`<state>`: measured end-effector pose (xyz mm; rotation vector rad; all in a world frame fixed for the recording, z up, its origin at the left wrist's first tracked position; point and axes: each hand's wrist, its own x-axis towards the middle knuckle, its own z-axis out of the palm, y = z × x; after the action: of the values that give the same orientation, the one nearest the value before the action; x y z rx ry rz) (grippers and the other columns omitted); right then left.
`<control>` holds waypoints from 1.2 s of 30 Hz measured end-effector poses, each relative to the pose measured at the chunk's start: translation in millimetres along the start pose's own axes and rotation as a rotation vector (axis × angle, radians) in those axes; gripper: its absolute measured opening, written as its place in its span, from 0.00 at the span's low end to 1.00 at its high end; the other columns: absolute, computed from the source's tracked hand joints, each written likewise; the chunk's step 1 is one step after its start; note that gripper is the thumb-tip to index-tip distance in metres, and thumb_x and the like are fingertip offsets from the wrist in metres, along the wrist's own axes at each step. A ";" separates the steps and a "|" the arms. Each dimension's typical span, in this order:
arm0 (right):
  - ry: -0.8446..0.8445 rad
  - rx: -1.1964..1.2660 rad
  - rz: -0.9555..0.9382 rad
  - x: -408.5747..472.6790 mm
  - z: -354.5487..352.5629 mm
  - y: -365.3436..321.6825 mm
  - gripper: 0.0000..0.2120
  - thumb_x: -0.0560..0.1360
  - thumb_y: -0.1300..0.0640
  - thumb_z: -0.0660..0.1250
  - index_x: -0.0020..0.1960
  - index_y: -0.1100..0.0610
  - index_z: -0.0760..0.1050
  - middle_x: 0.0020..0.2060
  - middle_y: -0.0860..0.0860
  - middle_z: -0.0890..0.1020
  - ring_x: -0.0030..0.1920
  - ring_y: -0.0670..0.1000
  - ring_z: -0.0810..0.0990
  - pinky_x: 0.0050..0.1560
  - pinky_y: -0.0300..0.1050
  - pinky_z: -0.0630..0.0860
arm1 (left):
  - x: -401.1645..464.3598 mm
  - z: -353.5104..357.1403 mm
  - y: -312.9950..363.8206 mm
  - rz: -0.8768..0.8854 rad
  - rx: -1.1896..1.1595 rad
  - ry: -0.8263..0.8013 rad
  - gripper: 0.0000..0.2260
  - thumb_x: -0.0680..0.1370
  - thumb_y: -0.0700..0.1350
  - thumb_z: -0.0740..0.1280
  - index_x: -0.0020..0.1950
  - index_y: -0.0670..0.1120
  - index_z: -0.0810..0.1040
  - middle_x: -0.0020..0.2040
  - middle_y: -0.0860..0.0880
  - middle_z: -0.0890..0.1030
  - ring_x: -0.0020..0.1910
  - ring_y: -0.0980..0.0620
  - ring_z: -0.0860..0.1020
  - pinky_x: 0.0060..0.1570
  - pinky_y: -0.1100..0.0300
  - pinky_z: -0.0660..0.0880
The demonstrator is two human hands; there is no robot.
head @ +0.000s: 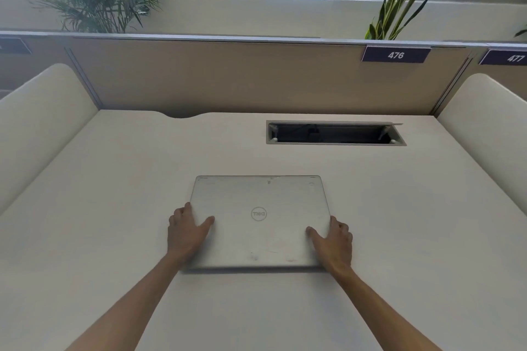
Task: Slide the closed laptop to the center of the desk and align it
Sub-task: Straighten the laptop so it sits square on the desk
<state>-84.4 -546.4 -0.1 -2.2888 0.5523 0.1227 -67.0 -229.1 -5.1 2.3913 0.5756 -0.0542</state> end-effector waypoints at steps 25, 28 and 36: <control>-0.014 0.022 -0.324 -31.3 2.0 47.8 0.65 0.52 0.35 0.82 0.80 0.51 0.53 0.79 0.47 0.59 0.78 0.47 0.57 0.75 0.46 0.59 | -44.9 -15.3 -77.0 0.401 0.020 -0.159 0.56 0.60 0.74 0.69 0.80 0.55 0.48 0.80 0.55 0.55 0.78 0.58 0.53 0.75 0.56 0.55; -0.005 0.018 -0.299 -29.8 3.4 48.5 0.66 0.50 0.34 0.82 0.80 0.52 0.54 0.79 0.48 0.59 0.78 0.47 0.57 0.75 0.45 0.58 | -46.4 -13.8 -76.4 0.425 0.061 -0.150 0.56 0.62 0.76 0.65 0.80 0.53 0.45 0.80 0.54 0.53 0.78 0.59 0.51 0.75 0.59 0.53; 0.012 0.024 -0.280 -30.1 6.4 47.9 0.67 0.48 0.29 0.78 0.80 0.52 0.56 0.78 0.47 0.61 0.77 0.47 0.59 0.74 0.45 0.61 | -44.6 -15.8 -74.4 0.404 0.029 -0.144 0.57 0.59 0.79 0.61 0.80 0.51 0.48 0.80 0.54 0.54 0.77 0.60 0.51 0.73 0.62 0.52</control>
<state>-131.5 -560.7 -28.9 -2.3191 0.2330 -0.0345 -140.0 -186.1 -29.5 2.4616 0.0201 -0.0578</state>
